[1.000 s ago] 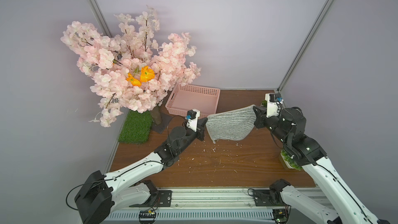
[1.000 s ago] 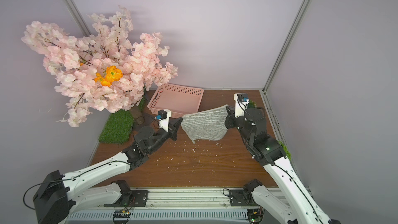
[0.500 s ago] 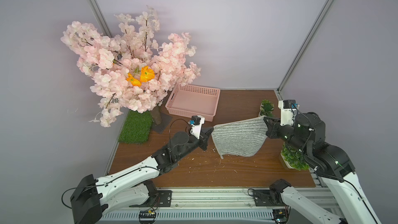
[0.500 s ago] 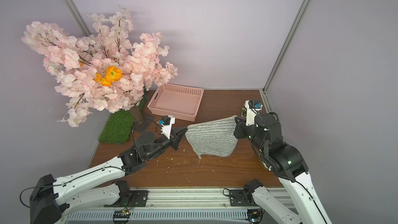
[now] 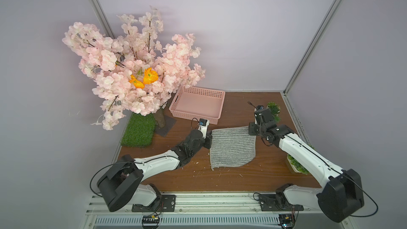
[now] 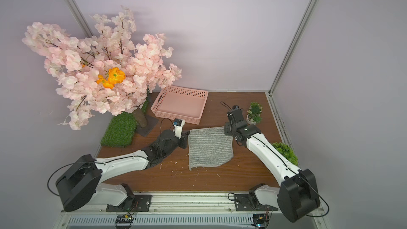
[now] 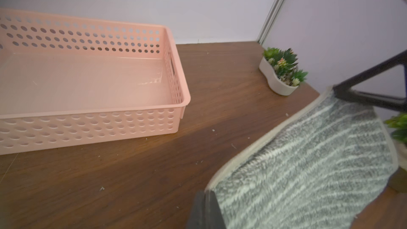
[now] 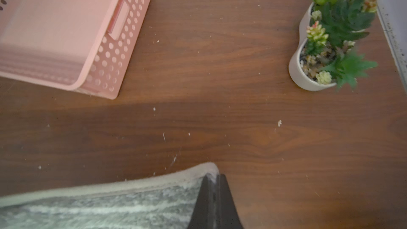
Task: Fold the square dishcloth
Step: Flatten out the cleaning item at the center of the board.
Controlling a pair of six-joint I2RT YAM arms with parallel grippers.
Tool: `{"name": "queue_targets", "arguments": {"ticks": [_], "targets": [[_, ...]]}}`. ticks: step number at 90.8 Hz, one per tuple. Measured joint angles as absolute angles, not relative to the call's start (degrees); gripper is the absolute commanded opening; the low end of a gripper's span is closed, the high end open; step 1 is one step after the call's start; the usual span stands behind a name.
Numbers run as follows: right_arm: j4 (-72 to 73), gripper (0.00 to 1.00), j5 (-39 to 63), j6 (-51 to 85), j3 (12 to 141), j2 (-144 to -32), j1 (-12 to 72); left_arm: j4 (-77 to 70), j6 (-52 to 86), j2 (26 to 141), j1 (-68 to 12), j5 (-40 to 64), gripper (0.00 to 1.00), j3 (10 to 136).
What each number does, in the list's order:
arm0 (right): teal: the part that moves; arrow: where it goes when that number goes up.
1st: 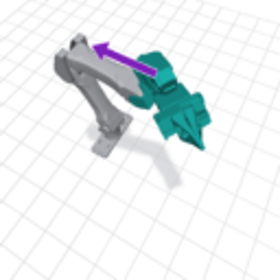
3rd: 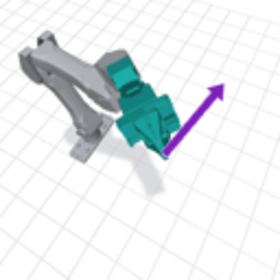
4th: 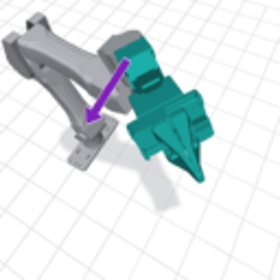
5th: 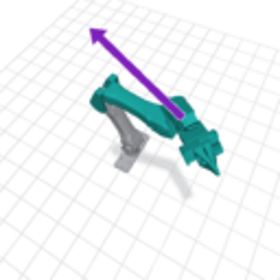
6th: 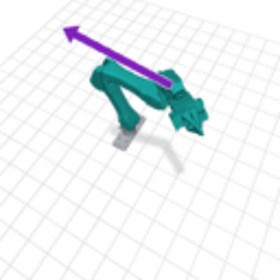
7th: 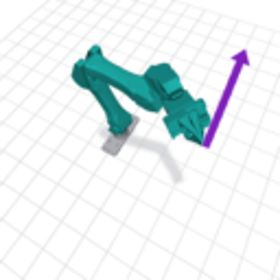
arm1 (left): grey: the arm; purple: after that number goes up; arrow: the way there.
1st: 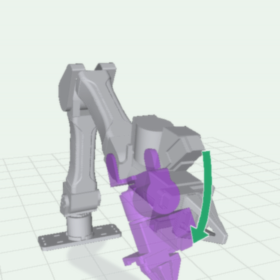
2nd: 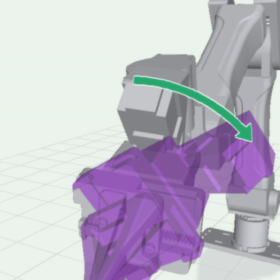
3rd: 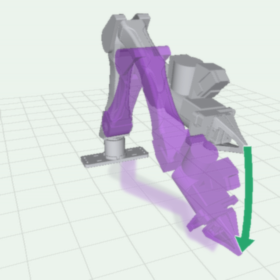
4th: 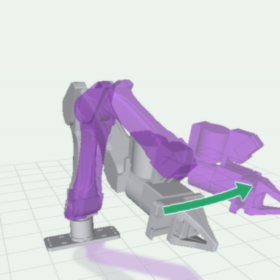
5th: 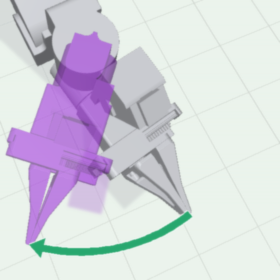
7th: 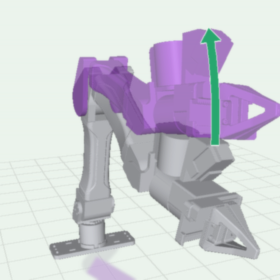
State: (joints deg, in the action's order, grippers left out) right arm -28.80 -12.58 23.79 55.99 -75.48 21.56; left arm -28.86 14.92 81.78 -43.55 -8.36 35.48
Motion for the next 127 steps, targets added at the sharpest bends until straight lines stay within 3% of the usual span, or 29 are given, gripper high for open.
{"name": "queue_targets", "arguments": {"ticks": [34,117,127], "targets": [[-12.7,0.00,-13.3,21.3,56.1,-90.8,20.9,-39.2,8.8,90.9,-38.9,-8.2,0.01,36.8],[-5.6,0.00,-11.0,18.2,60.6,-97.0,20.5,-45.8,3.5,99.6,-37.4,-10.4,0.01,38.1],[-5.7,0.05,-11.0,18.2,60.5,-97.2,20.5,-46.6,3.4,99.7,-37.3,-9.3,0.01,37.9]]}}
